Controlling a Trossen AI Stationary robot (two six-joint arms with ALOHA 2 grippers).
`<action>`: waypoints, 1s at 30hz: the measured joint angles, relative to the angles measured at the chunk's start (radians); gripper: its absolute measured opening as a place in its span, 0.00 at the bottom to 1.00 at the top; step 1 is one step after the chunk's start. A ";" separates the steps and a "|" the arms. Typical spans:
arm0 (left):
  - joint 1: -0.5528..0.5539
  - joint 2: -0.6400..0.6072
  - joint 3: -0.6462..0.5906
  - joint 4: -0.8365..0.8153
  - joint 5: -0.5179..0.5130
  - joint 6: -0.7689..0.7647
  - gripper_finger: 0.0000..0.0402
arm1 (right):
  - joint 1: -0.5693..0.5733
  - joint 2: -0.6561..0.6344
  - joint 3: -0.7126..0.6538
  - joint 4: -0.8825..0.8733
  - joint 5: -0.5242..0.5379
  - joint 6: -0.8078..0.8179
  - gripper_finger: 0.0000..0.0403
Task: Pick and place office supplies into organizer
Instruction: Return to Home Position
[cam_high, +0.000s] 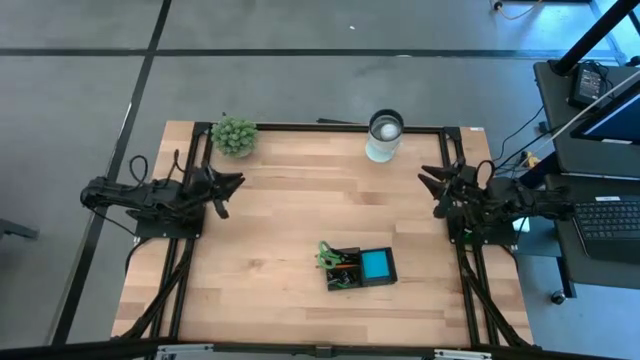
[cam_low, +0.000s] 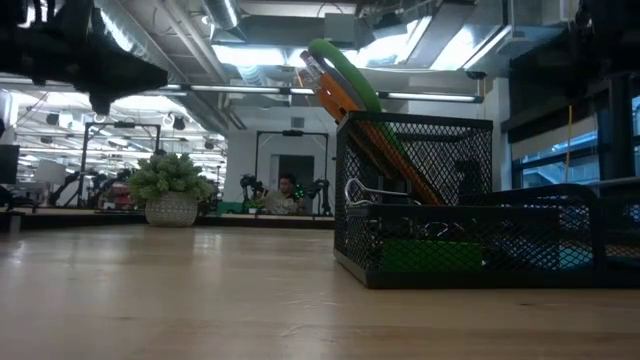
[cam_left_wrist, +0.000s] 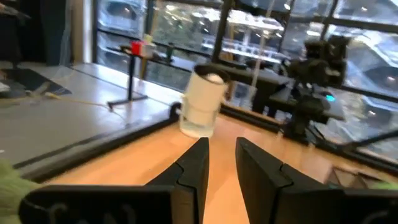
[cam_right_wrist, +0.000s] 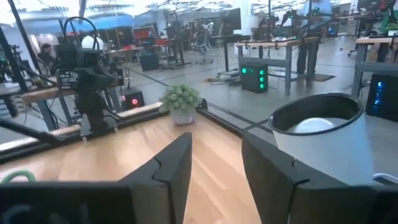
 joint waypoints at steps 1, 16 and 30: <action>0.000 0.000 -0.012 0.004 0.016 -0.009 0.19 | 0.000 0.000 0.000 -0.006 0.000 -0.004 0.36; 0.001 0.000 -0.104 0.122 -0.005 0.032 0.08 | 0.000 0.000 -0.160 0.132 -0.007 0.052 0.36; 0.000 0.001 -0.104 0.120 -0.011 0.053 0.09 | 0.000 0.002 -0.241 0.286 0.001 -0.156 0.36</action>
